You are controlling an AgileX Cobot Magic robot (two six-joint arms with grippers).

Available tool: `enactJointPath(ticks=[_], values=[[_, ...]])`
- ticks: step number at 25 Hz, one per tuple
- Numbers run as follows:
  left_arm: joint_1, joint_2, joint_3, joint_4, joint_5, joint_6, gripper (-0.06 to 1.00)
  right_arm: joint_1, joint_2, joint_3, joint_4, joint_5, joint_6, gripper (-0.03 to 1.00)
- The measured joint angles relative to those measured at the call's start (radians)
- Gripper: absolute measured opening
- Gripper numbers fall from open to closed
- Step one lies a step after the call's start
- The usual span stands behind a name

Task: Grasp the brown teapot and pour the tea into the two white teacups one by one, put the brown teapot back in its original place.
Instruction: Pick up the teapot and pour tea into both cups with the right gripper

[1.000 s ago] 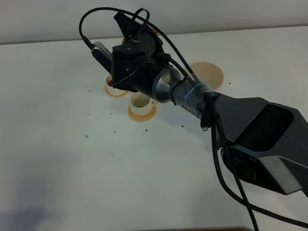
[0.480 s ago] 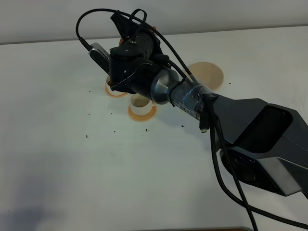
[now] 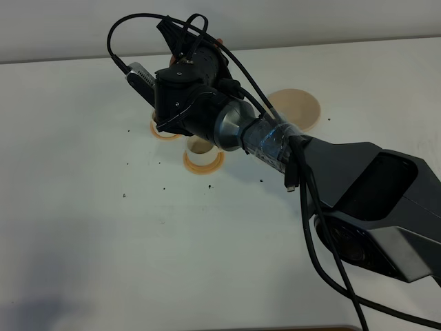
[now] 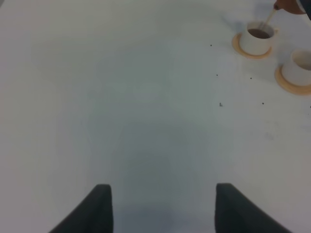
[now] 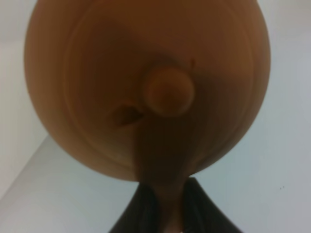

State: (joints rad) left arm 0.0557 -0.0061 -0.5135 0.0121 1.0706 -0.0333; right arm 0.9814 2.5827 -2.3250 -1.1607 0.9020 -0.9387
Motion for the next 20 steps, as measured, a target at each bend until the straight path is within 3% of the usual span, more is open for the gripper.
enactJointPath(ticks=[16, 20], values=[[0.0, 0.0, 0.0, 0.0, 0.0, 0.0, 0.47, 0.0, 0.0, 0.0, 0.0, 0.001, 0.0, 0.09], [0.0, 0.0, 0.0, 0.0, 0.0, 0.0, 0.47, 0.0, 0.0, 0.0, 0.052, 0.001, 0.002, 0.09]])
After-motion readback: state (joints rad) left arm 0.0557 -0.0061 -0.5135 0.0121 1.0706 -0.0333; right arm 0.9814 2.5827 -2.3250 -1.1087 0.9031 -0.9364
